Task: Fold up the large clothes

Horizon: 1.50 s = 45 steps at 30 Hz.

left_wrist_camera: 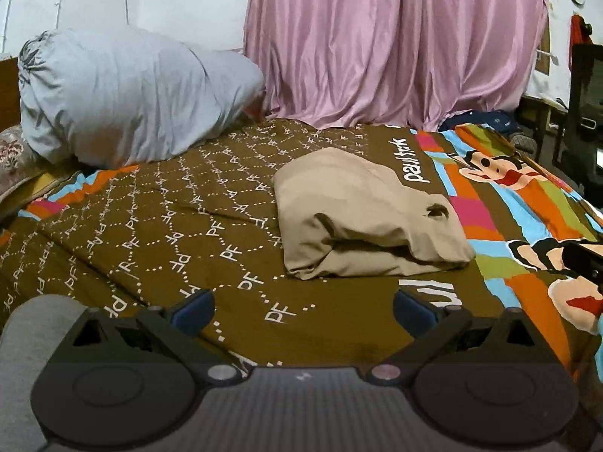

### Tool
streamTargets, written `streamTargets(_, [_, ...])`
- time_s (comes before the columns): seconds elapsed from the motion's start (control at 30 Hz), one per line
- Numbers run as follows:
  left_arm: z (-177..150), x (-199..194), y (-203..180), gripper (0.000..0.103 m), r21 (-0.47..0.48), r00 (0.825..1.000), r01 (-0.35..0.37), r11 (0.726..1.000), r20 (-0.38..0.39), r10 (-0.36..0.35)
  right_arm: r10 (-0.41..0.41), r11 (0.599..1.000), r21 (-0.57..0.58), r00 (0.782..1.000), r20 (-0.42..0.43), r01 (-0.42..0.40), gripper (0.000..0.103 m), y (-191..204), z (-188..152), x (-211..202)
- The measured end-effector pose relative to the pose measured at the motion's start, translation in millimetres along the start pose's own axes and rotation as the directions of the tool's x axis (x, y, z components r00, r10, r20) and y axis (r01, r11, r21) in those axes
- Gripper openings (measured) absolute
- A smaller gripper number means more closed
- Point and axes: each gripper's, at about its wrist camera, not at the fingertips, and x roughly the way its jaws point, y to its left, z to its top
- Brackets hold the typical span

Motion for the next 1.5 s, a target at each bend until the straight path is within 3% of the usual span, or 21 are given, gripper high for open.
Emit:
streamTargets(0.3, [-1.0, 4.7, 1.3, 0.103, 0.009, 1.0, -0.004, 1.0, -0.016, 0.004, 0.002, 0.999, 0.048, 0.999, -0.032, 0.0, 0.102, -7.0, -4.0, 12.0])
streamTargets(1.5, [-1.5, 4.5, -0.7, 0.103, 0.02, 1.0, -0.004, 1.0, -0.013, 0.004, 0.001, 0.998, 0.066, 1.0, -0.023, 0.001, 0.102, -10.4, -5.3, 10.9])
